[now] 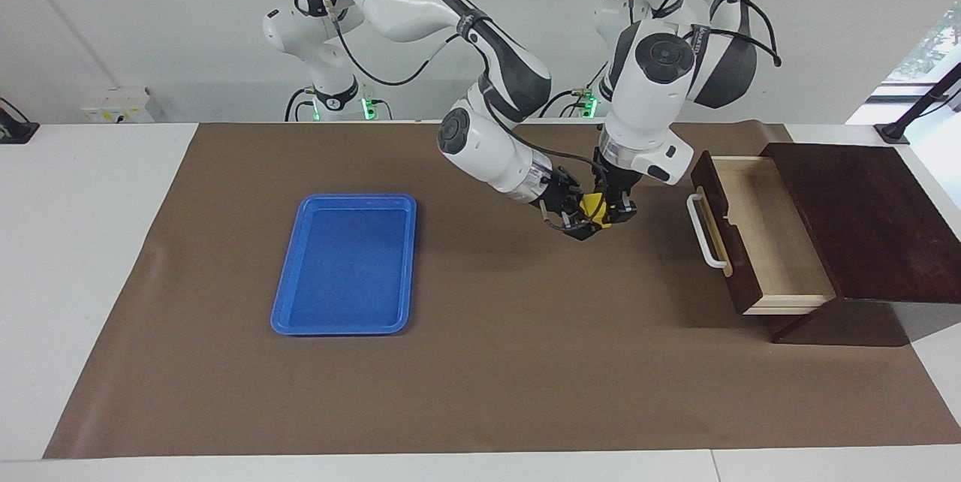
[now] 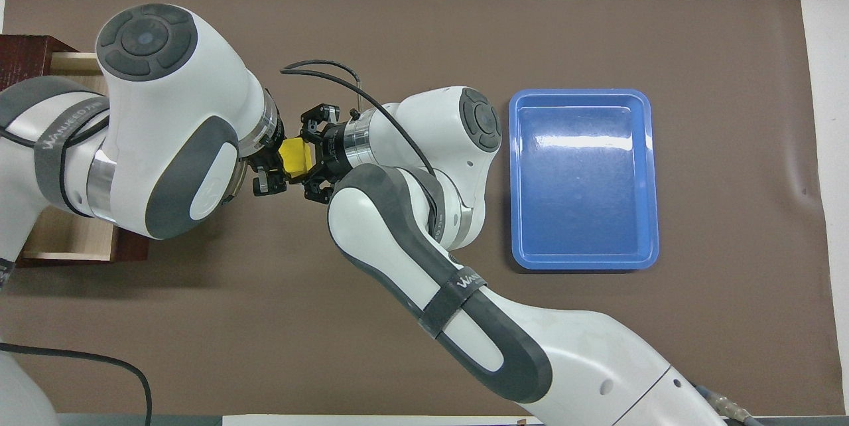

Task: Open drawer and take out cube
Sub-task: 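Grasp the yellow cube with the right gripper from the left gripper, then carry the cube over the blue tray with the right gripper while the left gripper withdraws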

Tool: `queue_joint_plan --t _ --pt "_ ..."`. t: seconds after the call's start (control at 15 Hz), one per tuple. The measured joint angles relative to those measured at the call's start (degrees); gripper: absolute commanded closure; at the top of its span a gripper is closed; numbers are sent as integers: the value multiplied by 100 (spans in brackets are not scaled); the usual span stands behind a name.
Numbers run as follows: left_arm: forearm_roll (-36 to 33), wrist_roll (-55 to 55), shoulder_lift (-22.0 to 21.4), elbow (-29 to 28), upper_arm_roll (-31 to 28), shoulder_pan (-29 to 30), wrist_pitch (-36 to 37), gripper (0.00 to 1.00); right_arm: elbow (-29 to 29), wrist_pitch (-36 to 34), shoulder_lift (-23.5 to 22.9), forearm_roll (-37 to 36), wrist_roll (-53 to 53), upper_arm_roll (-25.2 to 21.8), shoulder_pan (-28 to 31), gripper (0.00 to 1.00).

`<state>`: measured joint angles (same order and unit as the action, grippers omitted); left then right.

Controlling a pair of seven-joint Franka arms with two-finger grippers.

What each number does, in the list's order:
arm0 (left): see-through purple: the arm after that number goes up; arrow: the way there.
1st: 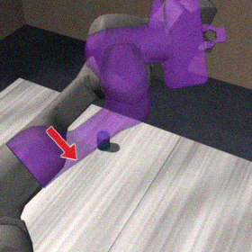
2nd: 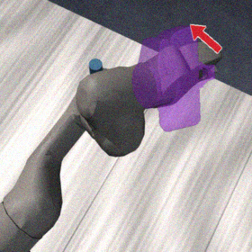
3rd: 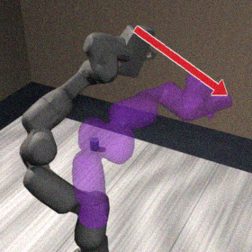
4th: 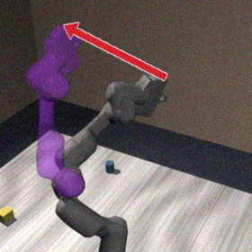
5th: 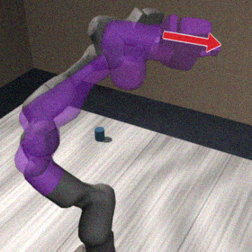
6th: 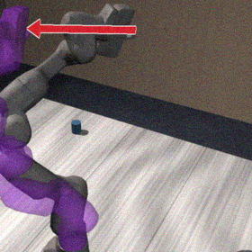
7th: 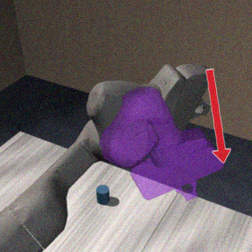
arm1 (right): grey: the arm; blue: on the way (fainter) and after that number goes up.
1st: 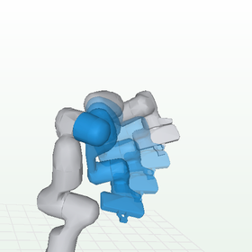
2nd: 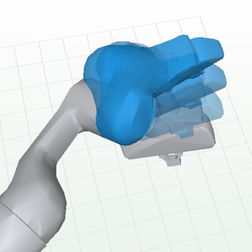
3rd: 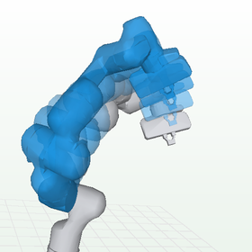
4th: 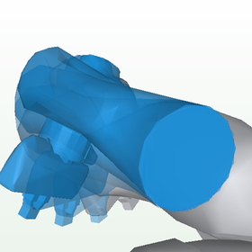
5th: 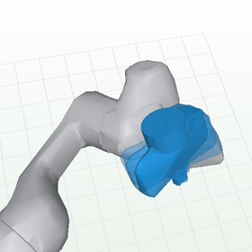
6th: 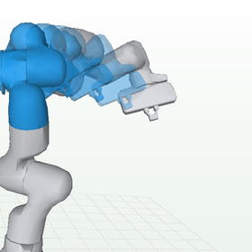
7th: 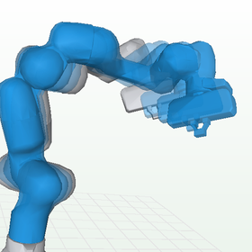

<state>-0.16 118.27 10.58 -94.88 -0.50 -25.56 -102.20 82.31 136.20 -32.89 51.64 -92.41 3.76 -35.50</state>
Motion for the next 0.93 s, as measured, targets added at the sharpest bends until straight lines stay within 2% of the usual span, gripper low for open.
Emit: queue_joint_plan --t 0.33,0.4,0.47,0.53,0.6,0.93 --pt "5 -1 0 -5 2 -5 -50 100 0 1 0 0 0 -2 16 100" --pt "5 -3 1 -5 2 -5 -53 82 -1 1 0 0 0 -2 17 100" --pt "6 -5 0 -5 2 -5 -57 44 -1 1 0 0 0 -2 19 100" --pt "8 -7 0 -5 2 -5 -65 12 -2 1 0 0 0 -2 22 100" --pt "10 -9 0 -4 2 -5 -81 0 -5 3 0 0 0 -2 27 100" --pt "17 -33 -23 14 -48 4 -177 0 -39 5 -1 1 -7 -16 75 100"
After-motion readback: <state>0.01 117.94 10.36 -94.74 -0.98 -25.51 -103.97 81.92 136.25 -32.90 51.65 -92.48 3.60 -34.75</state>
